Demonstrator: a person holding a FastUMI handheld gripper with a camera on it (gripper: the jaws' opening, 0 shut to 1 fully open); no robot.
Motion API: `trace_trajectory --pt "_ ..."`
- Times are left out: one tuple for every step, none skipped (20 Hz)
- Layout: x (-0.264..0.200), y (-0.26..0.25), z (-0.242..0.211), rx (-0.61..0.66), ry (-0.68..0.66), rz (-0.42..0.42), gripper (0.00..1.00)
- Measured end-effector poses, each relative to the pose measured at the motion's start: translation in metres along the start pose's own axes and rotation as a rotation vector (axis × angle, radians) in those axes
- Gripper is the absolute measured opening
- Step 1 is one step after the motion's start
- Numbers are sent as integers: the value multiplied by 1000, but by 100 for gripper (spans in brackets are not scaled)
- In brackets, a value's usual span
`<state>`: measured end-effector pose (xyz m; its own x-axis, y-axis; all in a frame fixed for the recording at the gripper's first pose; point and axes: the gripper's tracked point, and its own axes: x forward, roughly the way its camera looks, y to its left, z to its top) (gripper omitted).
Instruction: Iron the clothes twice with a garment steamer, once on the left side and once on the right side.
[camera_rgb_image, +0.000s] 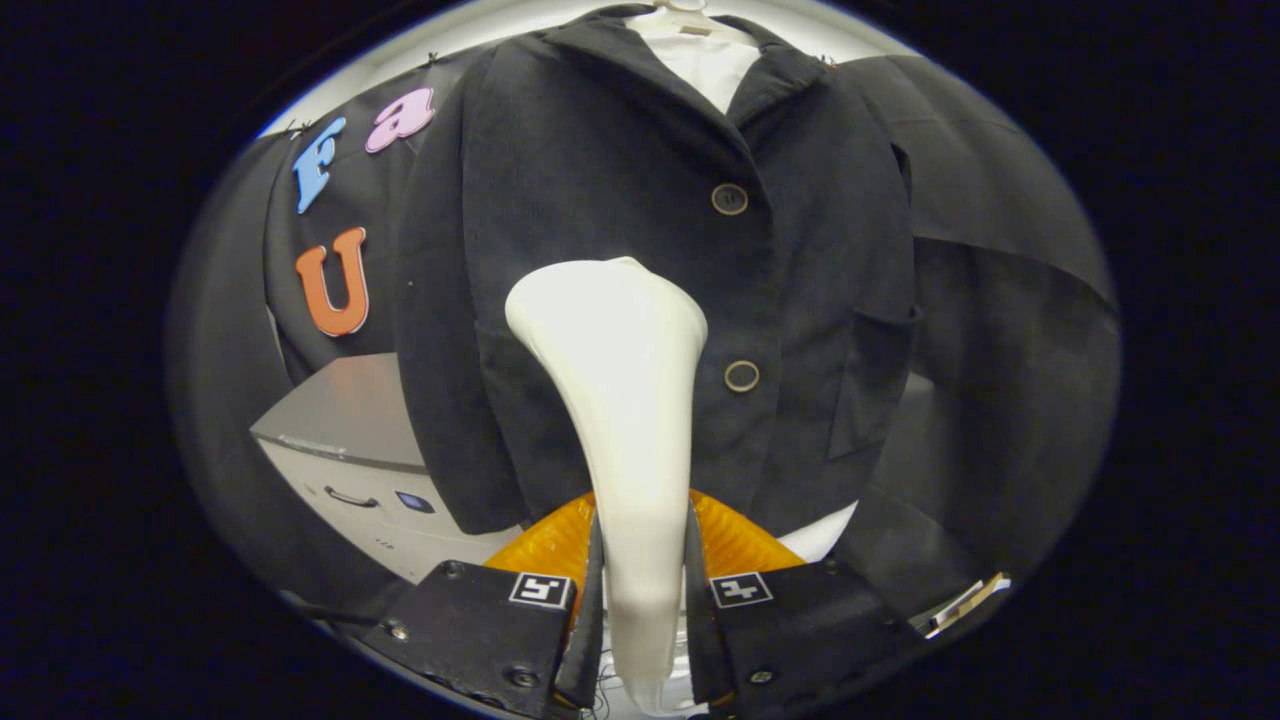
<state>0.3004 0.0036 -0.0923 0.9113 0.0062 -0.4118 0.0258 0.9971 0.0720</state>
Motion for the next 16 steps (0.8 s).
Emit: trace_trajectory --pt "1 -1 -4 1 5 0 37" --pt "3 -1 -10 -2 9 -3 37" --pt "4 -2 -15 -6 14 -8 37" --pt "6 -2 -21 -9 20 -13 37" --pt "7 -2 -27 -12 27 -16 37" --pt "9 -2 -34 -11 36 -18 37" --pt "11 -1 -40 -9 47 -21 37" --pt "13 -1 -48 -6 56 -23 37" --pt "16 -1 -55 -5 66 -24 37" --pt "17 -1 -62 -3 75 -28 37" --pt "19 -2 -69 -2 83 -32 37" --pt "21 -2 -78 0 95 -36 37" --pt "23 -2 -86 3 107 -39 37" --pt "24 -1 -95 7 117 -40 37" --pt "25 -1 -102 9 124 -43 37" --pt "27 -1 -108 10 131 -47 37"
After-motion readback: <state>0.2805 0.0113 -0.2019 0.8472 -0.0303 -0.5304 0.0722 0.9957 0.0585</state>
